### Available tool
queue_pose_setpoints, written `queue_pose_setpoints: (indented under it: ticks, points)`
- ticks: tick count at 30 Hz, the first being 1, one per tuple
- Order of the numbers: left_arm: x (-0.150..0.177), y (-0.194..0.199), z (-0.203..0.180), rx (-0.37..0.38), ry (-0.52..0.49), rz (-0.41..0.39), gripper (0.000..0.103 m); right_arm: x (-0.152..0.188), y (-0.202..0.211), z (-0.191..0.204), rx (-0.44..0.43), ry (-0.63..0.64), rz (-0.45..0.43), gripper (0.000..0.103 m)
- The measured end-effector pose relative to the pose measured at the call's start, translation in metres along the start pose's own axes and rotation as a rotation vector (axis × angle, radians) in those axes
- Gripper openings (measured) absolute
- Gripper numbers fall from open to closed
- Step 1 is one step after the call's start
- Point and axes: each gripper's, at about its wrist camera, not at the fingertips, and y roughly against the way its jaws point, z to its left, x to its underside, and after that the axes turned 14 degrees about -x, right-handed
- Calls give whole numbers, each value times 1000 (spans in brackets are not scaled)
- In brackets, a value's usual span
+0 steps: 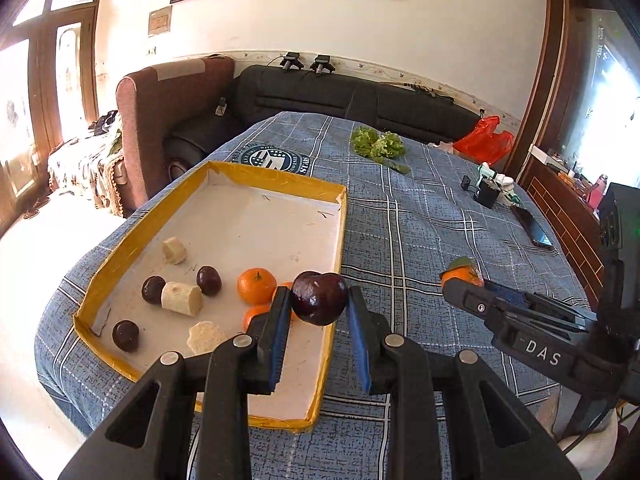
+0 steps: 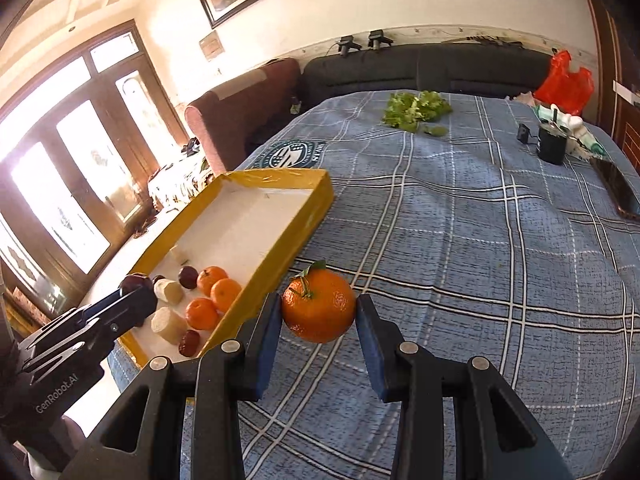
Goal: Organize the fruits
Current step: 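Carry the plum and orange into the tray and open both tools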
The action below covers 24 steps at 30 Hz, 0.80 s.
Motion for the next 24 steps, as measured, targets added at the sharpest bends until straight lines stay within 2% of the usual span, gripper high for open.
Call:
queue_pose_setpoints:
  ticks: [7, 12, 19, 24]
  points:
    - [0, 3, 10, 12, 24, 2, 27, 2, -2, 14, -5, 31, 9, 42]
    - [-11, 20, 38, 2, 82, -33, 27, -3, 6, 23, -21, 47, -7, 42]
    - [-32, 41, 83, -82, 133, -109, 27, -31, 21, 49, -55, 107, -61, 42]
    - [-42, 20, 99, -123, 125, -89, 27, -56, 10, 69, -116, 133, -55, 43]
